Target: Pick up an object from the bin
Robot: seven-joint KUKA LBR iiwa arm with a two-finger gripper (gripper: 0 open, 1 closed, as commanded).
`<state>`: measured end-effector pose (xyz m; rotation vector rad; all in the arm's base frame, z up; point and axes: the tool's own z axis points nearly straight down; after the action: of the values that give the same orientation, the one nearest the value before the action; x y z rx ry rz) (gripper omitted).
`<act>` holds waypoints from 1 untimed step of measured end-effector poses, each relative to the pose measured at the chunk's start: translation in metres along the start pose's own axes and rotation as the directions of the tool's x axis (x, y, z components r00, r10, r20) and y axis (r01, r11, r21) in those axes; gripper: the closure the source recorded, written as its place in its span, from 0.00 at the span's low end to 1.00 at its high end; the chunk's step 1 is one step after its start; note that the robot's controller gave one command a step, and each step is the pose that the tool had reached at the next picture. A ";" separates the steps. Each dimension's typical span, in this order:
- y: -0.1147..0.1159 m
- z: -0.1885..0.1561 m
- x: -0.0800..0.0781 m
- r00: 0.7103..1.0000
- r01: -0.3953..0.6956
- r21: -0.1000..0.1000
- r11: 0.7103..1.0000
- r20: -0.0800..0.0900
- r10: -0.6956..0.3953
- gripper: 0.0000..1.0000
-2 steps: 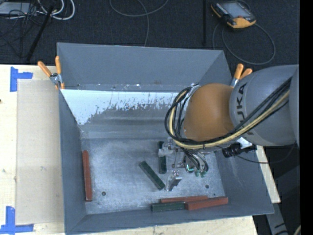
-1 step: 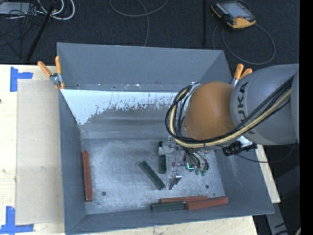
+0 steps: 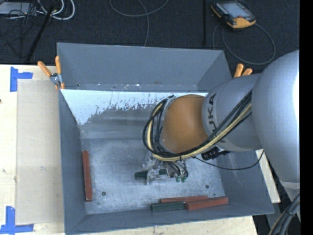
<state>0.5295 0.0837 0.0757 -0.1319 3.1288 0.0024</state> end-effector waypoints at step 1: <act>0.000 0.000 0.000 1.000 -0.001 0.000 1.000 0.000 0.001 1.00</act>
Offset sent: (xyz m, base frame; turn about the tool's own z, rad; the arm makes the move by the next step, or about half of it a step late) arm 0.0087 0.0134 0.1444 -0.0494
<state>0.5295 0.0836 0.0757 -0.1301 3.1289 0.0027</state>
